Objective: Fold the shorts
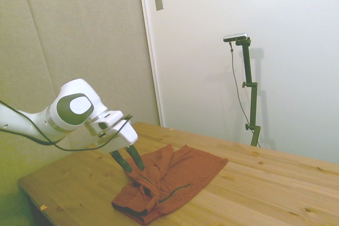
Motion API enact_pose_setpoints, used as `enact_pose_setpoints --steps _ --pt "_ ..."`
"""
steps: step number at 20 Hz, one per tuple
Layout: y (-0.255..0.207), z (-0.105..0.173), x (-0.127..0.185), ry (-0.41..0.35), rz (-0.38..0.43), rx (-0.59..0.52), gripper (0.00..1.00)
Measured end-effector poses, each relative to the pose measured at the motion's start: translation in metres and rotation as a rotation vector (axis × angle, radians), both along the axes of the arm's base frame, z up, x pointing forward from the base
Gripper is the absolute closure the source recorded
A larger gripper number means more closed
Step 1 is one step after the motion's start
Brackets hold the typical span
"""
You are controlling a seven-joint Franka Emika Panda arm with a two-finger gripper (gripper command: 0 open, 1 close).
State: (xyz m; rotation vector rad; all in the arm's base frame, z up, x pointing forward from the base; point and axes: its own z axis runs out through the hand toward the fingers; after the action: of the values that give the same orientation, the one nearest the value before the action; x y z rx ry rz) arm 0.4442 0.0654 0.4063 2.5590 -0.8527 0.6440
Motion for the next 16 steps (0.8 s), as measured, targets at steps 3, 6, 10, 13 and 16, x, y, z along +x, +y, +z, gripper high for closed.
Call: enact_pose_setpoints --steps 3,6,10,13,16 --pt "0.056 -0.020 0.000 -0.022 0.081 -0.053 0.00" --pt "0.100 -0.036 0.000 -0.023 0.126 -0.075 0.00" --pt "0.134 -0.054 0.011 -0.020 0.164 -0.078 0.00" --pt "0.144 -0.062 0.023 -0.011 0.176 -0.076 0.00" --pt "0.148 -0.069 0.031 -0.007 0.191 -0.087 0.00"
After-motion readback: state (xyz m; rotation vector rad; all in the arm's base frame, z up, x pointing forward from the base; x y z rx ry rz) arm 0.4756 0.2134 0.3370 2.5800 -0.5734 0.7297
